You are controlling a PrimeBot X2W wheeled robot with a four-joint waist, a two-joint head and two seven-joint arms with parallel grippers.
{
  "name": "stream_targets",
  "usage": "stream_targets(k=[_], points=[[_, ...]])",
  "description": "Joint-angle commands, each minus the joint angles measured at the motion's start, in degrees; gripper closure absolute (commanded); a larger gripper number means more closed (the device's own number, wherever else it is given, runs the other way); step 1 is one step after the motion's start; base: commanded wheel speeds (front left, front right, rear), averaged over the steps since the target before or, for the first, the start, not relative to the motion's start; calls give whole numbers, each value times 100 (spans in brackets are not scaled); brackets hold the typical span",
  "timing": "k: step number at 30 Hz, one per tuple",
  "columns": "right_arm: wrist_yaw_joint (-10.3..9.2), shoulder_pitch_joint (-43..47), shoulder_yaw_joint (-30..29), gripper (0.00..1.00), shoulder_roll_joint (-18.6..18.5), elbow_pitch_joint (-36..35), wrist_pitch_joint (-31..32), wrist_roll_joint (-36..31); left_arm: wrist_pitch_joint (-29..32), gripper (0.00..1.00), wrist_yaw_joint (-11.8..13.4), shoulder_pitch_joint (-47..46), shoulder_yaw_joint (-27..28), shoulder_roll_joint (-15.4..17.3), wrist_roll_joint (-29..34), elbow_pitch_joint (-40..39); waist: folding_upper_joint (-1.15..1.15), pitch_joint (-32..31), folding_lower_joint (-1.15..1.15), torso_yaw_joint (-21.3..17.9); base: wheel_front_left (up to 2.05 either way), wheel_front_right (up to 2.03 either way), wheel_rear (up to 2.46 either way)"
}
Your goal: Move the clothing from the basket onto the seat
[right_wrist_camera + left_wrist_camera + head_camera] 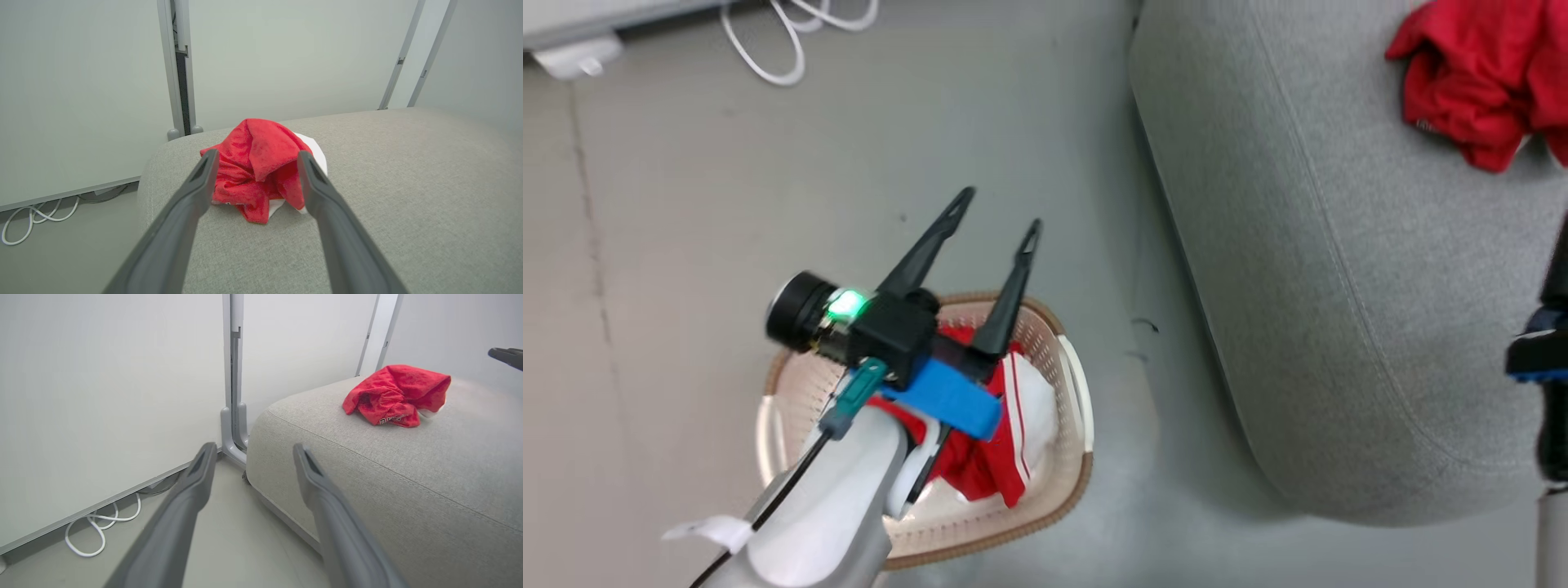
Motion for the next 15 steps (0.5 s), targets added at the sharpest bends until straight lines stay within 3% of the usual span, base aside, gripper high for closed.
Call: stream_targets(k=[1,10,15], points=[[3,270,201,0,79,-228,-4,1,-25,0,46,230,212,-15,-12,-72,0,-526,2,295,0,0,0],[3,871,1003,0,221,-854,-4,64,-22,0,33,925,1136,-176,74,-248,0,-1157,2,821,0,0,0],[3,1065,1589,0,261,-843,-4,61,-23,0,-25,1306,1721,-288,165,-293,0,-1444,2,1085,0,0,0]])
